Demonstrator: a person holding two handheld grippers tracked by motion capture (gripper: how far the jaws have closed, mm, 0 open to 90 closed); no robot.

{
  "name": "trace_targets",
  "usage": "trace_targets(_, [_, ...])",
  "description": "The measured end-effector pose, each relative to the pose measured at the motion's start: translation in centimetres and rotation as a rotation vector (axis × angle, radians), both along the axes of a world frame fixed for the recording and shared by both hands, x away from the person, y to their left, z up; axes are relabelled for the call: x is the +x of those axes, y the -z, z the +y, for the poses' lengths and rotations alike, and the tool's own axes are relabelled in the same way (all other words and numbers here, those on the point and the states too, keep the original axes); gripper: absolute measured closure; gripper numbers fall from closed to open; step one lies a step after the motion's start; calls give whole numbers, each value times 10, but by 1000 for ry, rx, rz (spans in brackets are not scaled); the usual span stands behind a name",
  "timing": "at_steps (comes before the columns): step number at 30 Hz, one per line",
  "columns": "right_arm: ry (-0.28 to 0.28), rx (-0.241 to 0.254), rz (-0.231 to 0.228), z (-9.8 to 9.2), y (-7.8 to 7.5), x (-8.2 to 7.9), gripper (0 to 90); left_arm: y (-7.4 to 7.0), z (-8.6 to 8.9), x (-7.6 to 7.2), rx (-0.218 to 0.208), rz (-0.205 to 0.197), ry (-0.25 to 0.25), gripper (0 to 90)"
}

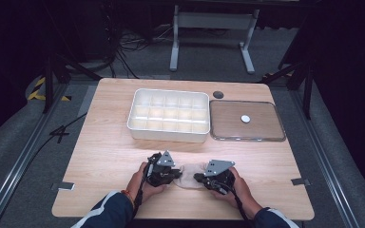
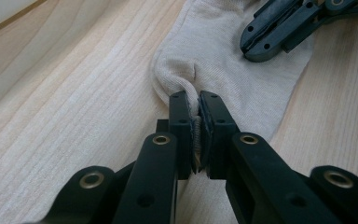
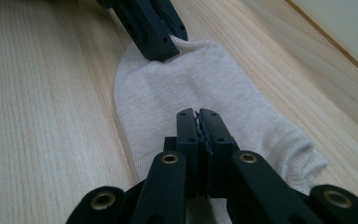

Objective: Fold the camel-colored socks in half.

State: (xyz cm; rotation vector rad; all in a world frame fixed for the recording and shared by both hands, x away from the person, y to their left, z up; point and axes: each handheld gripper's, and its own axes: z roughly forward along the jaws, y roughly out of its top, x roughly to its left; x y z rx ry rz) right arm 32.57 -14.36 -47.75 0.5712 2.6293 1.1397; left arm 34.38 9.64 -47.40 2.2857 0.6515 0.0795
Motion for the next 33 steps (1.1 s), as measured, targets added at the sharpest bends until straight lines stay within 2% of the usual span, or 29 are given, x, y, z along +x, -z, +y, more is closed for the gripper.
trace_targets(3, [-1, -4, 1, 0, 0, 0, 876, -2, 2, 0, -12, 9, 2, 846])
trace_targets(5, [0, -6, 0, 1, -1, 1, 876, -4, 5, 0, -40, 17, -2, 847])
trace_targets(12, [9, -19, 13, 9, -2, 6, 877, -14, 11, -1, -120, -1, -2, 848])
trace_targets(14, [8, -18, 15, 10, -2, 6, 877, -15, 11, -2, -131, -1, -5, 848])
trace_targets(25, [-4, -14, 44, 16, -3, 14, 878, -23, 10, -6, -171, -37, 31, 848])
trace_targets(29, [-7, -17, 53, 20, -4, 17, 877, -24, 8, -7, -164, -44, 34, 849])
trace_targets(33, [-19, -9, 69, 21, -4, 20, 879, -26, 5, -8, -143, -77, 54, 851])
